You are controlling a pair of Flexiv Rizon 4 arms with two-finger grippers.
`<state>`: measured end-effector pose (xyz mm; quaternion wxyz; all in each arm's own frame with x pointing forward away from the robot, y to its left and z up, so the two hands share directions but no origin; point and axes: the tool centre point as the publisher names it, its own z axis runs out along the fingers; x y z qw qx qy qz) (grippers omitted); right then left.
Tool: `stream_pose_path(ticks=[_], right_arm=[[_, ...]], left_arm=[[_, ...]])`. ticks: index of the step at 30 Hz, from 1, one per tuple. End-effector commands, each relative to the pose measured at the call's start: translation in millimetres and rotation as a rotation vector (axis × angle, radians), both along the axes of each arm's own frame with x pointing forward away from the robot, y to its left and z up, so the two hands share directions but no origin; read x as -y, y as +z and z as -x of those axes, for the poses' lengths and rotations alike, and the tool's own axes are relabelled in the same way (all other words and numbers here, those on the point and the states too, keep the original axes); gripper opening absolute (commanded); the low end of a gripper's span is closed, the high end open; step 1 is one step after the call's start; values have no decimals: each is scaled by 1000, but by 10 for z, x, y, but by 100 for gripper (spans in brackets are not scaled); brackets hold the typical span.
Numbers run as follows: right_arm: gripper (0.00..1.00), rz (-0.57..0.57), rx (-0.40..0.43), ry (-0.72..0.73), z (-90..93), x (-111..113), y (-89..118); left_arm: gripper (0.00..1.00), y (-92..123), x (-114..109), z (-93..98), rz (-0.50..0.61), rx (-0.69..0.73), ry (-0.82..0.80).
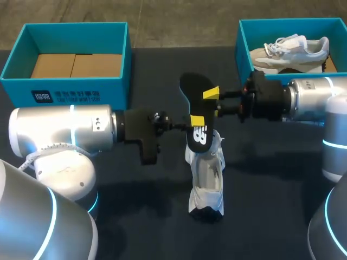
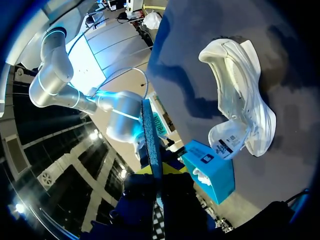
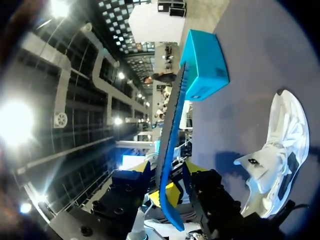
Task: Take the shoe out of the shoebox, open the shoe tongue, remove and reinsert the insole, then place the shoe into the shoebox
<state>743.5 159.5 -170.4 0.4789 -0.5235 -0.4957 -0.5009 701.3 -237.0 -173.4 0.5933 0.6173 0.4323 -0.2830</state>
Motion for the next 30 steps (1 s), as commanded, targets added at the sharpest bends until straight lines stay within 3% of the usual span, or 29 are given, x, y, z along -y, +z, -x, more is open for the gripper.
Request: stream_pose_path(ticks=[1,11,17,27,28,29,30], right_arm=[[39,26,-12,-11,42,-15,54],[37,29,-26,-15,31,-62,55],[22,33,-46,-23,24,-75,52],[17,35,-60,-49,31,-56,52],[15,33,-60,-50,30,-57,51],[0,32,-60,-51,30,-57,51],[0,30,-58,-51,29,-57,50]], left_arm=[[0,2,20,9,-3,0,4],[0,2,20,9,-3,0,4],[0,2,20,9,-3,0,4],[0,2,20,9,-3,0,4],[0,2,20,9,-3,0,4],[0,2,20,9,-3,0,4],[0,2,20,9,-3,0,4]])
